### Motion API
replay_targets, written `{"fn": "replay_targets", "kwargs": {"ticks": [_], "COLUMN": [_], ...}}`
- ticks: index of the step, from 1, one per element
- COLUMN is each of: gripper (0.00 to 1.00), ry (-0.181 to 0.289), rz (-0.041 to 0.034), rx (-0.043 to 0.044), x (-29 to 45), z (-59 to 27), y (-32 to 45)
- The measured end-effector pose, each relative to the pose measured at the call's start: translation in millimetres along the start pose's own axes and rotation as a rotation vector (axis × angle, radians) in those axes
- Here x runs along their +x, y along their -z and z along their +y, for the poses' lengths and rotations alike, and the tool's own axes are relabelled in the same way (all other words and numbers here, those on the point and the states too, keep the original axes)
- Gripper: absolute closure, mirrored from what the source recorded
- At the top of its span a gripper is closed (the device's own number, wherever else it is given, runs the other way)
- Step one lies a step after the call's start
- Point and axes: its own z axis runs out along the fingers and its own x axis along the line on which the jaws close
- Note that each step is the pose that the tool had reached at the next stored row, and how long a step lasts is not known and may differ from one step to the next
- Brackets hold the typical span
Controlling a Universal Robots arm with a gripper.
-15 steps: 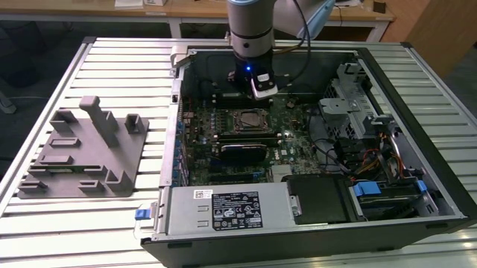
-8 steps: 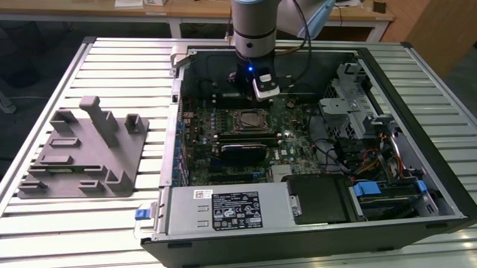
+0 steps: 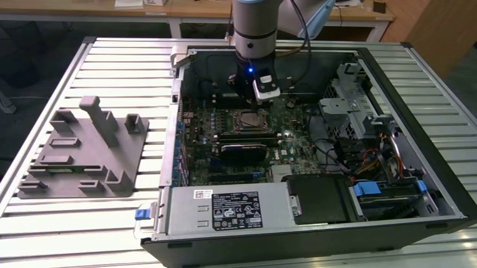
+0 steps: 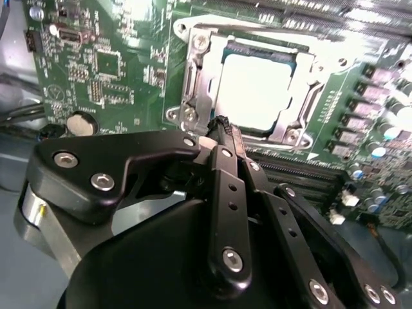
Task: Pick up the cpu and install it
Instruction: 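Install the first cpu locking lever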
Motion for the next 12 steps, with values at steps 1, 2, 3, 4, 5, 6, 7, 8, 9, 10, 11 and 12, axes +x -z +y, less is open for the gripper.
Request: {"fn": "replay_targets", "kwargs": {"ticks": [1,2,3,4,5,6,7,8,9,10,11,12], "gripper": [0.89,0.89,0.89,0.89,0.89,0.89,0.89,0.89,0.89,0.89,0.89,0.89], "ry": [0.0,0.001,0.001,0.001,0.002,0.002,0.003,0.003,0.003,0.003,0.004,0.004], "rz": [0.0014,0.0029,0.0042,0.0053,0.0067,0.008,0.0093,0.0107,0.0117,0.0121,0.0122,0.0121], "rx": [0.006,0.0123,0.0194,0.0254,0.0328,0.0397,0.0464,0.0527,0.0581,0.0618,0.0645,0.0669], "x": [-0.3,-0.6,-0.8,-1.0,-1.3,-1.5,-1.7,-2.0,-2.4,-2.9,-3.4,-4.1], "z": [-0.8,-1.5,-2.2,-2.8,-3.4,-4.0,-4.5,-5.2,-6.3,-7.5,-9.0,-10.7], "y": [-0.1,-0.1,-0.2,-0.3,-0.3,-0.4,-0.5,-0.5,-0.5,-0.4,-0.4,-0.4]}}
